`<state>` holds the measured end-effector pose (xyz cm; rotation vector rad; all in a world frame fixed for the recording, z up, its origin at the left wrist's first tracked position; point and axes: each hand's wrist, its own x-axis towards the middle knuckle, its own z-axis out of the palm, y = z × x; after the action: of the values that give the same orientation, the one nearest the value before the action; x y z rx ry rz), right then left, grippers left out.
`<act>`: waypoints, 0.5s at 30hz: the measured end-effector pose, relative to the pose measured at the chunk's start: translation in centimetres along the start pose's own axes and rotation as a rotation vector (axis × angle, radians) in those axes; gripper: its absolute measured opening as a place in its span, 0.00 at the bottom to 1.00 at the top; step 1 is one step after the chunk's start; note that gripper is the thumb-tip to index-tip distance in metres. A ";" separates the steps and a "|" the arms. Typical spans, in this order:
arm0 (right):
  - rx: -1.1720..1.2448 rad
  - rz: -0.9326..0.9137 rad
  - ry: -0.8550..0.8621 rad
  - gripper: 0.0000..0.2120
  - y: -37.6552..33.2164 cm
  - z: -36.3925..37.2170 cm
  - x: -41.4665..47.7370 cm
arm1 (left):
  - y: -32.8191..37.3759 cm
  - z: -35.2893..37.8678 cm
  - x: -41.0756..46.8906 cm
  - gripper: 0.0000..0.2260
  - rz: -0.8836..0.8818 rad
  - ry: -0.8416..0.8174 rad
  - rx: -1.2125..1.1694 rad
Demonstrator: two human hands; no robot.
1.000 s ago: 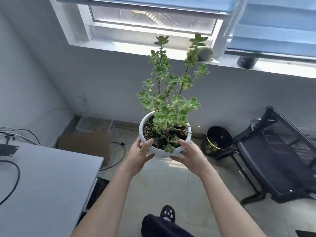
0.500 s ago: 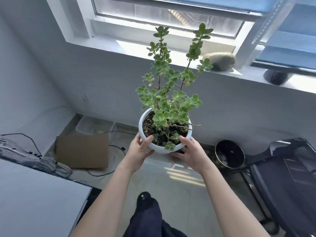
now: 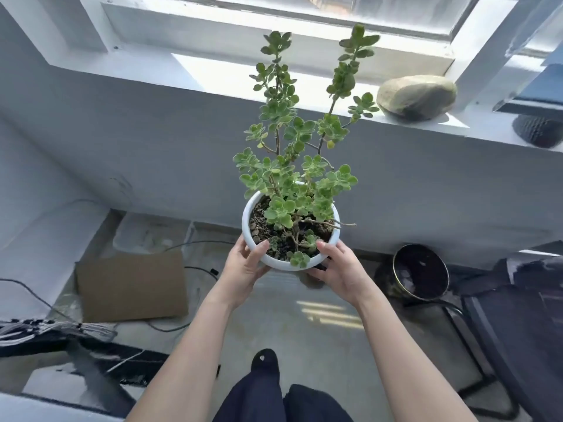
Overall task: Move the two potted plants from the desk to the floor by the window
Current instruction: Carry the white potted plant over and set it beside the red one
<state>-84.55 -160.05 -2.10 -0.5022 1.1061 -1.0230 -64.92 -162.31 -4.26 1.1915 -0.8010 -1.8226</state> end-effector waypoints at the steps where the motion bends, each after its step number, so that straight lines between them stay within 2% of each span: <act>1: 0.002 0.004 0.001 0.17 0.2 -0.2 0.9 | -0.2 -0.3 0.8 0.18 -0.002 0.005 -0.006; 8: 0.036 0.043 -0.016 0.22 3.4 -2.7 7.6 | -4.0 -2.8 6.7 0.23 -0.021 0.057 -0.018; 11: 0.039 0.060 -0.017 0.21 5.7 -4.2 10.6 | -6.6 -4.0 9.2 0.23 -0.032 0.081 -0.016; 15: 0.029 0.074 -0.009 0.18 9.9 -7.0 14.9 | -11.0 -5.7 13.0 0.31 -0.034 0.082 -0.019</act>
<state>-85.47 -167.28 -19.84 -0.4390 1.0926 -0.9703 -65.73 -168.86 -20.97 1.2665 -0.7199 -1.7932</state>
